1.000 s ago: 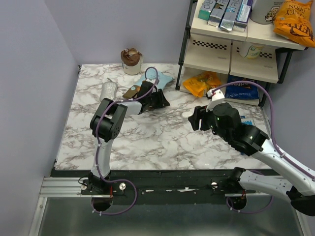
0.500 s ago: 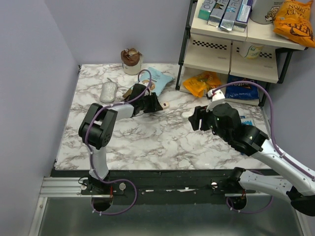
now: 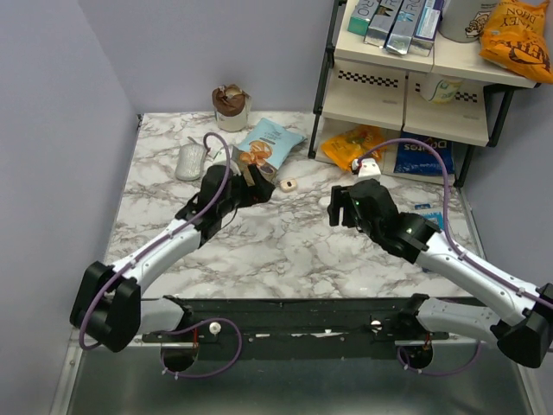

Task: Insert the wireless bluetooth earbuds into the charging case
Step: Move the charging case to the center of the board.

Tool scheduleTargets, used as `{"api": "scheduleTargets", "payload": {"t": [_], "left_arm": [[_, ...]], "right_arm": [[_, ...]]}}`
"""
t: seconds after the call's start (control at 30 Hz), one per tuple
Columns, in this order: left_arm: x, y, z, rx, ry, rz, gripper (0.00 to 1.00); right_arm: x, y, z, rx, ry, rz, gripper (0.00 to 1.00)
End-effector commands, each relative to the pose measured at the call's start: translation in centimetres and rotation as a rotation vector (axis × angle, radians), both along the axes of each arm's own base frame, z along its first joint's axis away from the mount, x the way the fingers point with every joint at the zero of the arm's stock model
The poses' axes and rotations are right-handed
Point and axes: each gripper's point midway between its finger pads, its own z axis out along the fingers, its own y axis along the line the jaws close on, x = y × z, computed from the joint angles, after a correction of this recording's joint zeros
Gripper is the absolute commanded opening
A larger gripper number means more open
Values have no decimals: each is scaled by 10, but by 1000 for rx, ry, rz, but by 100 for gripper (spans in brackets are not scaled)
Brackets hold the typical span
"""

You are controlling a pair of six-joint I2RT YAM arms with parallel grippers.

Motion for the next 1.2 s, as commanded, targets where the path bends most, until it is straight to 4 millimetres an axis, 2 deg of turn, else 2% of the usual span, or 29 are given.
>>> {"api": "scheduleTargets", "payload": {"t": [0.0, 0.1, 0.17, 0.2, 0.23, 0.27, 0.3, 0.33, 0.37, 0.47, 0.5, 0.57, 0.6, 0.67, 0.77, 0.97, 1.17], "left_arm": [[-24, 13, -30, -102, 99, 108, 99], [-33, -9, -30, -167, 98, 35, 99], [-43, -19, -38, -66, 116, 28, 99], [-36, -23, -30, -27, 102, 46, 99], [-37, -13, -41, 63, 130, 106, 99], [-38, -12, -44, 102, 140, 120, 99], [-39, -18, -40, 117, 146, 139, 99], [-41, -4, -47, 178, 166, 200, 99], [-42, -4, -47, 179, 165, 199, 99], [-50, 1, -49, 148, 149, 207, 99], [-56, 5, -50, 133, 143, 203, 99], [-58, 5, -43, 97, 121, 193, 99], [-62, 7, -39, 81, 110, 187, 99], [-66, 8, -35, 72, 96, 169, 99], [-75, 19, -35, 64, 89, 186, 99], [-86, 40, -38, 47, 71, 248, 98], [-86, 52, -33, 40, 40, 299, 98]], "right_arm": [[12, 4, -2, 76, 22, -60, 78], [14, 2, -1, 86, 23, -78, 79], [23, -7, -10, 56, 37, -112, 79], [25, -7, -17, 55, 66, -106, 80], [29, -9, -27, 56, 98, -115, 80], [38, -20, -44, 44, 145, -159, 80], [40, -17, -54, 57, 181, -152, 80], [43, -18, -61, 71, 205, -164, 80], [47, -19, -75, 65, 238, -176, 81], [56, -4, -87, 83, 265, -128, 82], [61, -1, -97, 65, 284, -128, 83], [71, 3, -102, 43, 289, -122, 84], [76, 5, -115, 18, 314, -126, 84], [87, 8, -118, 3, 315, -131, 85], [97, 4, -143, -45, 371, -179, 86], [102, 7, -160, 154, 498, -354, 86], [105, 8, -164, 318, 549, -535, 86]]}}
